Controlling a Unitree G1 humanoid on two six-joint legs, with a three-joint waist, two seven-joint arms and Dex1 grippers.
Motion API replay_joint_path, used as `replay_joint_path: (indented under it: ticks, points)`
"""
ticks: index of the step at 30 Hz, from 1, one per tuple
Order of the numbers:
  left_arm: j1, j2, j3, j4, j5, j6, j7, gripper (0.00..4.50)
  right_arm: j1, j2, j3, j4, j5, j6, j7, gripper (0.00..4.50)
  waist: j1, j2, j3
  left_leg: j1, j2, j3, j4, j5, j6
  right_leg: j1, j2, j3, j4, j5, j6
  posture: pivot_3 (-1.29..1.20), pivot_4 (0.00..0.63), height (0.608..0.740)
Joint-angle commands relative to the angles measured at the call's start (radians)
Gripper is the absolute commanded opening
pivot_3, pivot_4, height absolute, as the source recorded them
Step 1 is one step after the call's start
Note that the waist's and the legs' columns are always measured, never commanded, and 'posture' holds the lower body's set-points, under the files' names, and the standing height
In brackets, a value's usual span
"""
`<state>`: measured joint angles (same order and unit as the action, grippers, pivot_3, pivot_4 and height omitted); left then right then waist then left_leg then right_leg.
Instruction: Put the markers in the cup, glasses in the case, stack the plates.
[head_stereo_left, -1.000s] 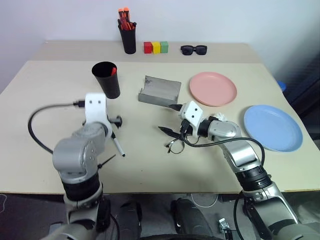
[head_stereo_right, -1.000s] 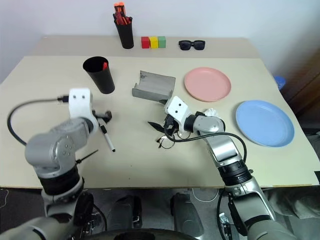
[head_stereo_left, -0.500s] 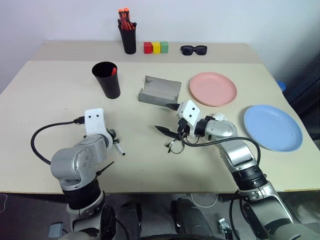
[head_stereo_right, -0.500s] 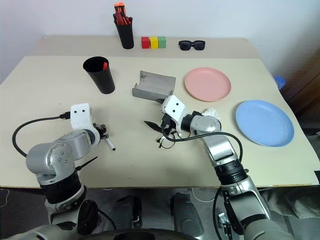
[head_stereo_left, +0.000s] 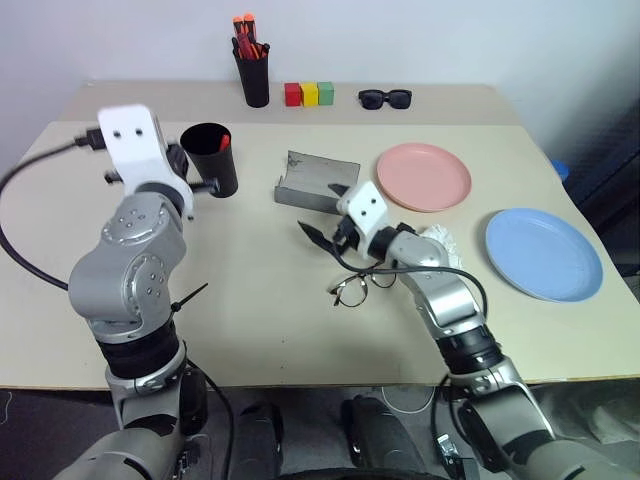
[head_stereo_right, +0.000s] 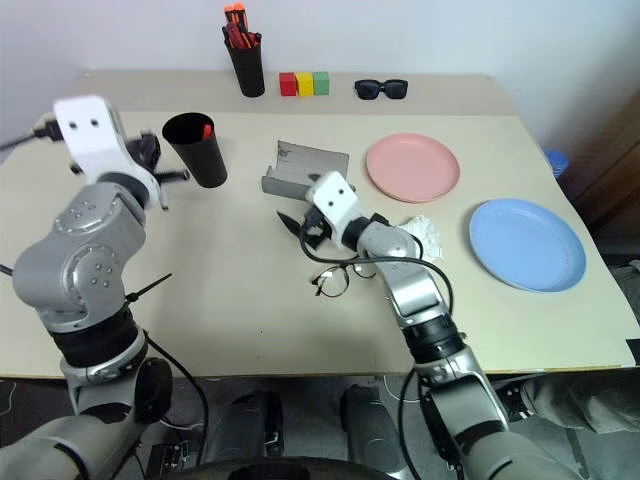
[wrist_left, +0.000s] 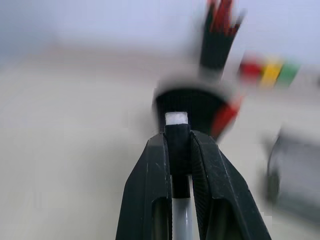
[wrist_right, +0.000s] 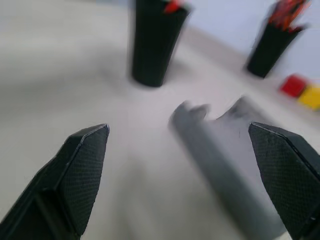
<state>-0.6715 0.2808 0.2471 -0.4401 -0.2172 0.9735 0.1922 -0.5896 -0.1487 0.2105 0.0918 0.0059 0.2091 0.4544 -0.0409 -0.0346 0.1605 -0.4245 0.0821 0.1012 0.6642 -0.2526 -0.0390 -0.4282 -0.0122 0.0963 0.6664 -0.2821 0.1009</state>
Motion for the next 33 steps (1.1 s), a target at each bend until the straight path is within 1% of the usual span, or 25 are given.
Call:
replay_joint_path:
  ticks: [1, 4, 5, 8, 11, 14, 18, 21, 29, 31, 32, 33]
  points:
    - [-0.126, 0.046, -0.057, 0.224, 0.129, -0.337, 0.001, 0.01, -0.051, 0.090, -0.002, 0.039, -0.011, -0.026, -0.085, 4.50, 0.003, 0.000, 0.000, -0.001, 0.000, 0.000, 0.001, 0.000, 0.000, 0.000, 0.000, -0.001, 0.000, 0.000, 0.000, 0.00, 0.150, 0.722]
    - [-0.208, 0.066, -0.091, 0.471, 0.209, -0.572, 0.014, 0.01, -0.062, 0.134, 0.024, 0.068, -0.024, -0.047, -0.097, 4.50, 0.005, 0.000, 0.000, -0.001, 0.000, 0.001, 0.000, 0.000, 0.000, 0.000, 0.000, 0.000, -0.002, 0.000, 0.000, 0.00, 0.150, 0.722]
    - [-0.226, 0.069, -0.097, 0.526, 0.224, -0.627, 0.014, 0.01, -0.064, 0.142, 0.025, 0.075, -0.026, -0.050, -0.100, 4.50, 0.005, 0.000, 0.000, -0.001, 0.000, 0.001, 0.000, 0.000, 0.000, 0.000, 0.000, 0.000, -0.002, 0.000, 0.000, 0.00, 0.150, 0.722]
    - [-0.312, 0.072, -0.107, 0.782, 0.259, -0.820, 0.021, 0.01, -0.055, 0.169, 0.041, 0.072, -0.030, -0.057, -0.104, 4.50, 0.006, 0.000, 0.000, -0.002, 0.000, 0.001, 0.000, 0.000, 0.001, -0.001, 0.000, -0.001, -0.002, 0.000, 0.000, 0.00, 0.150, 0.722]
    - [-0.366, 0.071, -0.105, 0.970, 0.276, -0.952, 0.033, 0.01, -0.035, 0.177, 0.049, 0.052, -0.031, -0.056, -0.106, 4.50, 0.005, 0.000, 0.000, -0.002, 0.000, 0.001, 0.000, 0.000, 0.001, -0.002, 0.000, -0.001, -0.002, 0.000, 0.000, 0.00, 0.150, 0.722]
    - [-0.408, 0.057, -0.089, 1.106, 0.261, -1.060, 0.037, 0.01, -0.011, 0.178, 0.052, 0.029, -0.032, -0.047, -0.107, 4.50, 0.003, 0.000, 0.000, -0.003, 0.000, 0.002, 0.000, 0.000, 0.001, -0.002, 0.000, -0.001, -0.002, 0.000, 0.000, 0.00, 0.150, 0.722]
    - [-0.452, 0.032, -0.098, 1.266, 0.263, -1.172, 0.032, 0.01, 0.014, 0.173, 0.052, -0.004, -0.031, -0.034, -0.111, 4.50, 0.004, 0.000, 0.000, -0.003, 0.000, 0.002, 0.000, 0.000, 0.001, -0.002, 0.000, -0.001, -0.002, 0.000, 0.000, 0.00, 0.150, 0.722]
    - [-0.475, 0.021, -0.103, 1.355, 0.269, -1.217, 0.035, 0.01, 0.016, 0.171, 0.038, -0.027, -0.016, -0.030, -0.105, 4.50, 0.004, 0.000, 0.000, -0.003, 0.000, 0.002, 0.000, 0.000, 0.001, -0.002, 0.000, -0.001, -0.002, 0.000, 0.000, 0.00, 0.150, 0.722]
    - [-0.506, 0.007, -0.099, 1.483, 0.266, -1.275, 0.028, 0.01, 0.013, 0.165, 0.020, -0.039, 0.003, -0.026, -0.088, 4.50, 0.001, 0.000, 0.000, -0.003, 0.000, 0.002, 0.000, 0.000, 0.001, -0.002, 0.001, -0.001, -0.001, 0.000, 0.000, 0.00, 0.150, 0.722]
    - [-0.511, 0.006, -0.098, 1.496, 0.268, -1.282, 0.037, 1.00, 0.013, 0.165, 0.021, -0.041, 0.005, -0.026, -0.088, 4.50, 0.001, 0.000, 0.000, -0.003, 0.000, 0.002, 0.000, 0.000, 0.001, -0.002, 0.001, -0.001, -0.002, 0.000, 0.000, 0.00, 0.150, 0.722]
    - [-0.512, 0.006, -0.096, 1.497, 0.269, -1.285, 0.046, 1.35, 0.014, 0.166, 0.022, -0.042, 0.005, -0.025, -0.089, 4.50, 0.002, 0.000, 0.000, -0.003, 0.000, 0.002, 0.000, 0.000, 0.001, -0.002, 0.001, -0.001, -0.002, 0.000, 0.000, 0.00, 0.150, 0.722]
    - [-0.512, 0.006, -0.093, 1.498, 0.267, -1.286, 0.050, 1.35, 0.014, 0.166, 0.022, -0.043, 0.005, -0.025, -0.089, 4.50, 0.002, 0.000, 0.000, -0.003, 0.000, 0.002, 0.000, 0.000, 0.001, -0.002, 0.001, -0.001, -0.002, 0.000, 0.000, 0.00, 0.150, 0.722]
